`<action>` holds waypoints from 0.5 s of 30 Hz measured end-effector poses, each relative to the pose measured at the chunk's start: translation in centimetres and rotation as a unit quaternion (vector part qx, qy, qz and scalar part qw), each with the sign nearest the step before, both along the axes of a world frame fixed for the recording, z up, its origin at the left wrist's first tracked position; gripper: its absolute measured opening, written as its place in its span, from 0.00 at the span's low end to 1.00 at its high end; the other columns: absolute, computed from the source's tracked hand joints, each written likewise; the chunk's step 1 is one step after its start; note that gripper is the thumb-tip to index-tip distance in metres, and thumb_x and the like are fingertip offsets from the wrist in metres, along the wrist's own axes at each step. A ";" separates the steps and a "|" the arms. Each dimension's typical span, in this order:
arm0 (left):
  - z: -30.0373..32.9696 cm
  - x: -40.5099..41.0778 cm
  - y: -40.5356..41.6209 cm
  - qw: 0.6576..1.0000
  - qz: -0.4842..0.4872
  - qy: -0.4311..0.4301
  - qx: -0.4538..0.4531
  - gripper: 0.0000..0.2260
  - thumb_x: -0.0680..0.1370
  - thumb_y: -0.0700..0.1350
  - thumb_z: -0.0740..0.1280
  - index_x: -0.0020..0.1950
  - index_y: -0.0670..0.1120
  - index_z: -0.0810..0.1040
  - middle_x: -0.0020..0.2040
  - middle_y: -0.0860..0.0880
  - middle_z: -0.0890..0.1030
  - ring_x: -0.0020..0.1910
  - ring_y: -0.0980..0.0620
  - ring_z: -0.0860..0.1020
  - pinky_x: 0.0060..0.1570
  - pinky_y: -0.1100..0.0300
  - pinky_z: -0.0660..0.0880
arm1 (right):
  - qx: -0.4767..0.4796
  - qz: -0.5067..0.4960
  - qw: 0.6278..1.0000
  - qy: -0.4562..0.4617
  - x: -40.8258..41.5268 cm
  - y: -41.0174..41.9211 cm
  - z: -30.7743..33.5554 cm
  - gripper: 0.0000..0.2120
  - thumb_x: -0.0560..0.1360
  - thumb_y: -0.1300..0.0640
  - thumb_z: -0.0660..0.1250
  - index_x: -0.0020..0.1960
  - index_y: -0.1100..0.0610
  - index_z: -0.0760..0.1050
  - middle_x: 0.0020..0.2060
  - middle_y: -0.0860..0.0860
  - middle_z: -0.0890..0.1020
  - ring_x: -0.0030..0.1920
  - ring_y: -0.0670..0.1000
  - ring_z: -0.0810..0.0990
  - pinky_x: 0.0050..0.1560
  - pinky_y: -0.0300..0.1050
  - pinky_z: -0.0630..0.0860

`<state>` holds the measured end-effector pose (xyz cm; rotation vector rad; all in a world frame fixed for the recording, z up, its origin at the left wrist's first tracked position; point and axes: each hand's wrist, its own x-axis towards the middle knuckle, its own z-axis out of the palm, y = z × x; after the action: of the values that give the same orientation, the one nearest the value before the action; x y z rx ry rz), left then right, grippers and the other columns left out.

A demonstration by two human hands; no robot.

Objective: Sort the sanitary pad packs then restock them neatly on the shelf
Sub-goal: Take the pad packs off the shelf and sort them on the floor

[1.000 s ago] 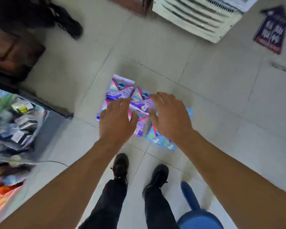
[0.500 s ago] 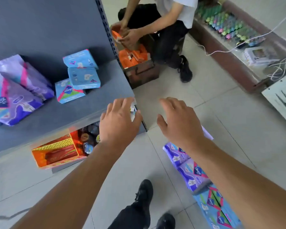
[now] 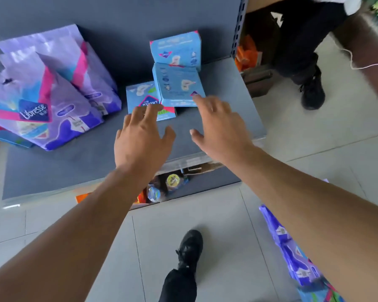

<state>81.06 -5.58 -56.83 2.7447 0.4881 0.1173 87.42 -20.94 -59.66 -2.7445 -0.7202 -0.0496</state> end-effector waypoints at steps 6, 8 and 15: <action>-3.4 2.5 3.8 1.000 -0.008 -0.008 -0.019 0.21 0.75 0.50 0.66 0.69 0.54 0.69 0.65 0.49 0.72 0.64 0.45 0.70 0.55 0.47 0.73 | -0.053 0.003 0.999 -0.007 5.1 5.7 -4.3 0.33 0.73 0.55 0.68 0.75 0.54 0.59 0.73 0.56 0.64 0.70 0.59 0.65 0.59 0.57 0.75; -4.0 3.1 4.3 1.000 -0.012 -0.014 -0.023 0.22 0.75 0.50 0.66 0.69 0.54 0.69 0.64 0.49 0.73 0.63 0.45 0.70 0.54 0.47 0.73 | -0.048 -0.006 0.999 -0.009 6.0 6.5 -5.2 0.32 0.72 0.57 0.68 0.74 0.54 0.61 0.71 0.56 0.67 0.69 0.59 0.66 0.57 0.57 0.75; -4.5 4.6 5.4 0.999 -0.030 -0.031 -0.032 0.25 0.75 0.47 0.67 0.71 0.52 0.68 0.68 0.49 0.69 0.66 0.45 0.68 0.55 0.46 0.74 | -0.007 -0.017 0.991 -0.130 6.8 6.1 -5.6 0.23 0.70 0.60 0.65 0.66 0.56 0.72 0.63 0.53 0.78 0.61 0.57 0.77 0.48 0.53 0.75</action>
<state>85.62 -0.18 -61.36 2.6816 0.3842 0.1692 94.27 -14.83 -65.29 -2.7932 -0.7400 -0.4188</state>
